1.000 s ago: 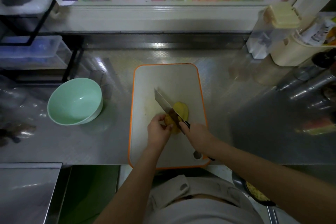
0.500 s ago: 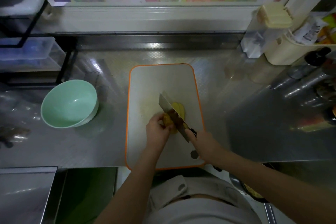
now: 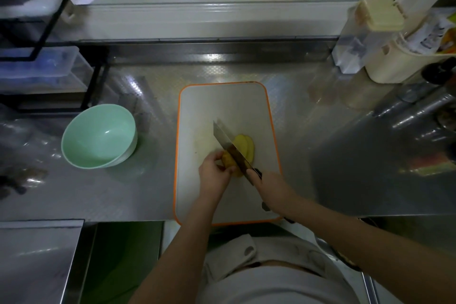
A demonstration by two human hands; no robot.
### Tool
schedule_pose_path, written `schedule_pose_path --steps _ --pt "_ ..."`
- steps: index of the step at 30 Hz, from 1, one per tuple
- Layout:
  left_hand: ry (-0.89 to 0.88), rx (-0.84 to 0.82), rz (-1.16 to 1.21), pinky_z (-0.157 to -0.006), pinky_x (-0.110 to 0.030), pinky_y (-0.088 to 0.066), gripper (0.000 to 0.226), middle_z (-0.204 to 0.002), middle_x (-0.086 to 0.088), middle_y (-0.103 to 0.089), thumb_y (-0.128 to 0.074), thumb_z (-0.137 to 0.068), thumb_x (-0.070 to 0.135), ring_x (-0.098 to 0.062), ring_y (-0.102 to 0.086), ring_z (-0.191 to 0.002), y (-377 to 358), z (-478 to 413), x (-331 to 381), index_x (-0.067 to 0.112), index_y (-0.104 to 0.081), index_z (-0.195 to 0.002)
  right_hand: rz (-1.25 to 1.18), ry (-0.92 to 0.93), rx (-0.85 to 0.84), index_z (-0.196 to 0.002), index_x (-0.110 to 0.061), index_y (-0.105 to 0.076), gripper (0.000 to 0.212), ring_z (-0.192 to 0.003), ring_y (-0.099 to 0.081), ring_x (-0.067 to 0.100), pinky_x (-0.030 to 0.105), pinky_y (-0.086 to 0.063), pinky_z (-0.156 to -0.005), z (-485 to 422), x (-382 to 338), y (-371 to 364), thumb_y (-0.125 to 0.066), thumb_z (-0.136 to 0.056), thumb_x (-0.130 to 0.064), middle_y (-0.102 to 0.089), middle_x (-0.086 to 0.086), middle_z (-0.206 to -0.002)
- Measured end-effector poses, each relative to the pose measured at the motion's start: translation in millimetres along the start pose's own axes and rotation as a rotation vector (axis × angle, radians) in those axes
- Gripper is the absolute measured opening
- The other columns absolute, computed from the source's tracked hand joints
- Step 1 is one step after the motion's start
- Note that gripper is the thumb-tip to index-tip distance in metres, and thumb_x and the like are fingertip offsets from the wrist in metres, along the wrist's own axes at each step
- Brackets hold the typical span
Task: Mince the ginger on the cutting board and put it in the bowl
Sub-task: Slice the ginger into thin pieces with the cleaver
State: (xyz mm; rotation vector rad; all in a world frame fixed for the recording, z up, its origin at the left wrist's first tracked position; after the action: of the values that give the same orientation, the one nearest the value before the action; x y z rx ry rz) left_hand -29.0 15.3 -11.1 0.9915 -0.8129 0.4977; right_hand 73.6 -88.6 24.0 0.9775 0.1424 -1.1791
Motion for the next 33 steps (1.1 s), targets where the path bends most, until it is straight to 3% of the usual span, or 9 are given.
schedule_pose_path --steps 3,6,9,11,13,19,25,29,33 --pt "0.004 -0.002 0.001 -0.060 0.002 -0.034 0.043 -0.102 -0.005 -0.065 -0.075 -0.070 0.002 -0.016 -0.059 -0.079 -0.7 -0.3 1.2 0.007 -0.062 -0.110 -0.021 -0.018 -0.012 -0.082 -0.014 -0.044 0.032 -0.067 -0.049 0.024 0.038 -0.044 -0.064 6.1 5.1 -2.0 -0.030 -0.101 -0.035 -0.044 0.005 -0.067" --pt "-0.011 -0.007 -0.008 -0.057 0.002 -0.035 0.041 -0.101 -0.006 -0.066 -0.074 -0.070 0.001 -0.012 -0.057 -0.072 0.0 0.1 1.6 0.007 -0.062 -0.109 -0.060 -0.048 0.018 -0.077 -0.011 -0.050 0.041 -0.068 -0.050 0.025 0.037 -0.043 -0.064 2.8 6.0 -6.3 -0.031 -0.100 -0.039 -0.047 0.006 -0.067" --pt "-0.026 -0.015 -0.030 -0.060 -0.002 -0.035 0.040 -0.100 -0.003 -0.066 -0.075 -0.070 0.004 -0.011 -0.056 -0.071 -0.5 0.1 4.5 0.010 -0.063 -0.107 -0.133 -0.100 0.030 -0.102 -0.027 -0.054 0.021 -0.081 -0.058 0.028 0.035 -0.039 -0.065 -8.5 10.3 -14.0 -0.033 -0.102 -0.028 -0.054 0.014 -0.086" --pt "-0.036 -0.020 -0.034 -0.061 -0.004 -0.036 0.038 -0.099 -0.002 -0.066 -0.076 -0.069 0.006 -0.011 -0.057 -0.070 -1.2 0.1 5.5 0.012 -0.064 -0.105 -0.109 -0.063 0.053 -0.072 -0.032 -0.043 0.031 -0.075 -0.057 0.026 0.031 -0.038 -0.063 -10.9 10.0 -19.3 -0.032 -0.101 -0.037 -0.051 0.006 -0.071" --pt "-0.031 -0.017 -0.036 -0.062 -0.008 -0.037 0.039 -0.100 -0.002 -0.066 -0.077 -0.069 0.008 -0.011 -0.057 -0.070 -0.6 -0.7 5.0 0.012 -0.064 -0.105 -0.041 -0.038 0.072 -0.062 -0.025 -0.037 0.040 -0.064 -0.051 0.022 0.030 -0.035 -0.056 -12.1 12.0 -24.3 -0.033 -0.099 -0.041 -0.045 -0.001 -0.061" --pt "0.006 -0.029 -0.033 -0.063 -0.004 -0.036 0.041 -0.104 -0.001 -0.064 -0.077 -0.072 0.011 -0.009 -0.056 -0.075 -1.4 -2.7 0.1 0.013 -0.062 -0.110 -0.060 -0.067 0.004 -0.065 -0.023 -0.037 0.042 -0.055 -0.044 0.015 0.027 -0.036 -0.053 -16.7 20.3 -8.7 -0.027 -0.098 -0.047 -0.045 0.001 -0.062" --pt "-0.013 -0.009 0.029 -0.065 -0.003 -0.041 0.045 -0.103 0.006 -0.058 -0.076 -0.073 0.010 -0.014 -0.059 -0.090 0.6 3.6 2.4 0.013 -0.059 -0.115 -0.107 0.031 0.124 -0.060 -0.017 -0.039 0.044 -0.047 -0.038 0.010 0.018 -0.028 -0.044 -18.3 17.3 -0.2 -0.038 -0.100 -0.034 -0.039 0.000 -0.054" --pt "-0.002 0.014 0.074 -0.073 -0.016 -0.043 0.043 -0.099 0.010 -0.054 -0.075 -0.073 0.009 -0.014 -0.059 -0.090 -0.2 8.4 3.8 0.015 -0.058 -0.112 -0.141 0.068 0.133 -0.058 -0.017 -0.039 0.045 -0.046 -0.039 0.010 0.016 -0.028 -0.043 -7.2 12.2 7.6 -0.040 -0.098 -0.037 -0.040 -0.001 -0.053" --pt "-0.033 0.037 0.097 -0.063 -0.006 -0.040 0.037 -0.094 0.009 -0.056 -0.076 -0.072 0.008 -0.014 -0.058 -0.081 0.1 11.8 4.6 0.021 -0.055 -0.099 -0.092 0.122 0.124 -0.060 -0.021 -0.038 0.040 -0.045 -0.036 0.005 0.013 -0.031 -0.040 7.4 3.8 15.3 -0.043 -0.098 -0.034 -0.038 -0.004 -0.053"
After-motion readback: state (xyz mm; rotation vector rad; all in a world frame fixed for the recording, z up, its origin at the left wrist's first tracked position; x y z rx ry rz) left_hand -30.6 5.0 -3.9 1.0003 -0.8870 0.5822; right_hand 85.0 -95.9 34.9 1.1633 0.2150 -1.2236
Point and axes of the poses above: each hand's wrist, its own z-axis away from the middle knuckle, its own y-axis out of the back of the hand, x = y × z, the point moved 3 cm from there along -z, towards the middle knuckle
